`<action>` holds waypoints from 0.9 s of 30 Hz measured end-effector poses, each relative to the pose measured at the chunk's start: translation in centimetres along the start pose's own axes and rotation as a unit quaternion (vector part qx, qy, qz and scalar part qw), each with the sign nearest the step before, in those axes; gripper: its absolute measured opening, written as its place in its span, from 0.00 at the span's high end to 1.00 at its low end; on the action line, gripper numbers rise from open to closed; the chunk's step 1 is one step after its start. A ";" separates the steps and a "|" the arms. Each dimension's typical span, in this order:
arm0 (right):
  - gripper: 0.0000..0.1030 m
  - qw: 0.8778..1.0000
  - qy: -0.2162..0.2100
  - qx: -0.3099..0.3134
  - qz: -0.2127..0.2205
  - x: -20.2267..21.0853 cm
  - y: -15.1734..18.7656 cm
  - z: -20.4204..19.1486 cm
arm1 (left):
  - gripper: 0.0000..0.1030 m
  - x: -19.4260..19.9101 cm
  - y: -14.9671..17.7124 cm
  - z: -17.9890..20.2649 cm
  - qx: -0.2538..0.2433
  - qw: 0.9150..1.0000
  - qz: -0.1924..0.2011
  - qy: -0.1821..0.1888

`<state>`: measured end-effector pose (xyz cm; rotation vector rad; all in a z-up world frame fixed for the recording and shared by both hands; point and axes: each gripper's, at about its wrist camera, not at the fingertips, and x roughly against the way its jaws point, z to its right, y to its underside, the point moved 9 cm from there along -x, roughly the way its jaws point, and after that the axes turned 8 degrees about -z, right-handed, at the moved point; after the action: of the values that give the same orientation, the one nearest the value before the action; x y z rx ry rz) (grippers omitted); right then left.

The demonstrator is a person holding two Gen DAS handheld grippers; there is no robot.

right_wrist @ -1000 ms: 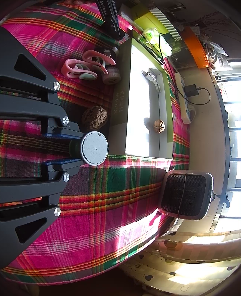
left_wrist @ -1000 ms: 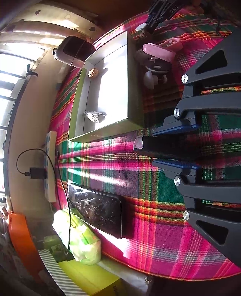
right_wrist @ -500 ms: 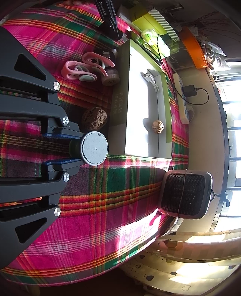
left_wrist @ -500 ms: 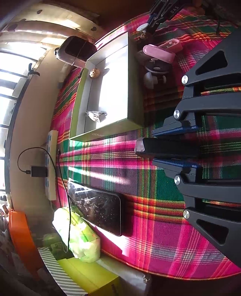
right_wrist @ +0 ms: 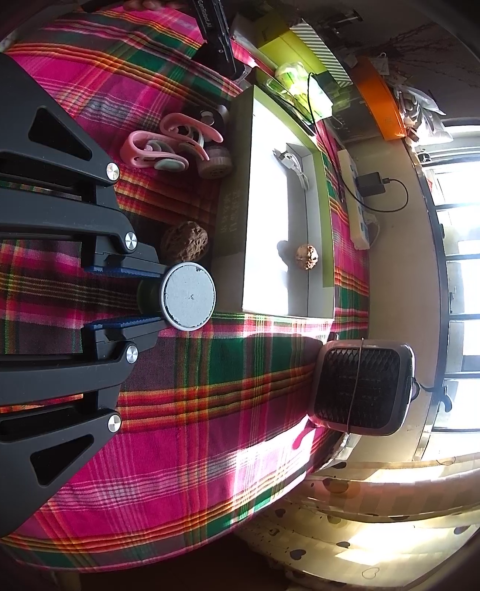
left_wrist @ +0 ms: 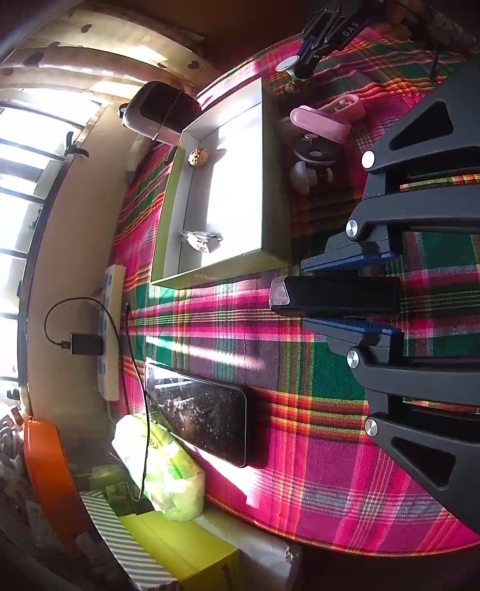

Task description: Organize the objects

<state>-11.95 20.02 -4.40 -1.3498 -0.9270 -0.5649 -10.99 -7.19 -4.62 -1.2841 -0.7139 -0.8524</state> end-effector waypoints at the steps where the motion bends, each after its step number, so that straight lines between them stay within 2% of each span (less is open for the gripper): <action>1: 0.83 1.000 0.000 0.000 0.001 0.1 0.0 0.0 | 0.79 0.2 0.0 0.0 0.000 1.000 0.001 0.001; 16: 0.83 1.000 -0.003 0.006 0.029 2.2 -1.7 -0.5 | 0.79 2.2 -1.8 2.0 -0.013 0.999 0.020 0.033; 27: 0.83 0.999 -0.018 0.019 0.042 2.3 -4.8 -1.5 | 0.79 1.8 -4.6 4.7 -0.031 0.998 0.023 0.057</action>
<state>-14.21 18.06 0.23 -1.3626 -0.9009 -0.4572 -13.94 -3.17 -0.03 -1.2918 -0.5694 -0.9081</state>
